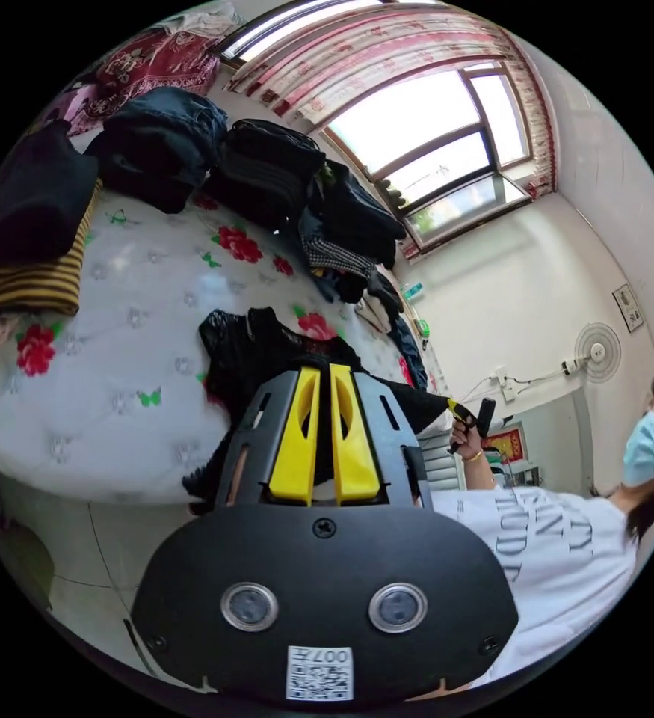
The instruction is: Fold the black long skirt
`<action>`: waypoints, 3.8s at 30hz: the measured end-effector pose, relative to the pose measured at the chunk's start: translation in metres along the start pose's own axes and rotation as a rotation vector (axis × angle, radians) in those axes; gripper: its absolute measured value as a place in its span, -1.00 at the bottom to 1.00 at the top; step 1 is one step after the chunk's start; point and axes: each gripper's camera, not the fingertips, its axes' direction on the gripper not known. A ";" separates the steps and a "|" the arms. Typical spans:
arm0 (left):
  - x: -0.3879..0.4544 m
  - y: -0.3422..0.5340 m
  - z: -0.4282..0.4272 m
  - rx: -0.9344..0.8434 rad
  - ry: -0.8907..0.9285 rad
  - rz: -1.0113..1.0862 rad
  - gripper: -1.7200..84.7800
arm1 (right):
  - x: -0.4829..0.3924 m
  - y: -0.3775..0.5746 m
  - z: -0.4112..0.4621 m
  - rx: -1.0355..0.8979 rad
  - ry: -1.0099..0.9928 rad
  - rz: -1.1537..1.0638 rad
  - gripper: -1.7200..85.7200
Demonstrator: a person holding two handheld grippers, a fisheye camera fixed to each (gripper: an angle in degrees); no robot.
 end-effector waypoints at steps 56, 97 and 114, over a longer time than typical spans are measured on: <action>-0.064 0.254 -0.065 0.052 -0.133 -0.286 -0.73 | 0.230 0.002 0.399 -0.275 0.122 0.185 -0.76; 0.005 0.233 -0.004 -0.230 -0.241 0.054 -0.97 | 0.170 0.000 0.643 -0.449 0.135 -0.417 -0.85; -0.083 0.188 -0.046 -0.156 -0.073 -0.097 -0.71 | 0.420 0.072 0.502 -0.353 0.003 0.388 -0.68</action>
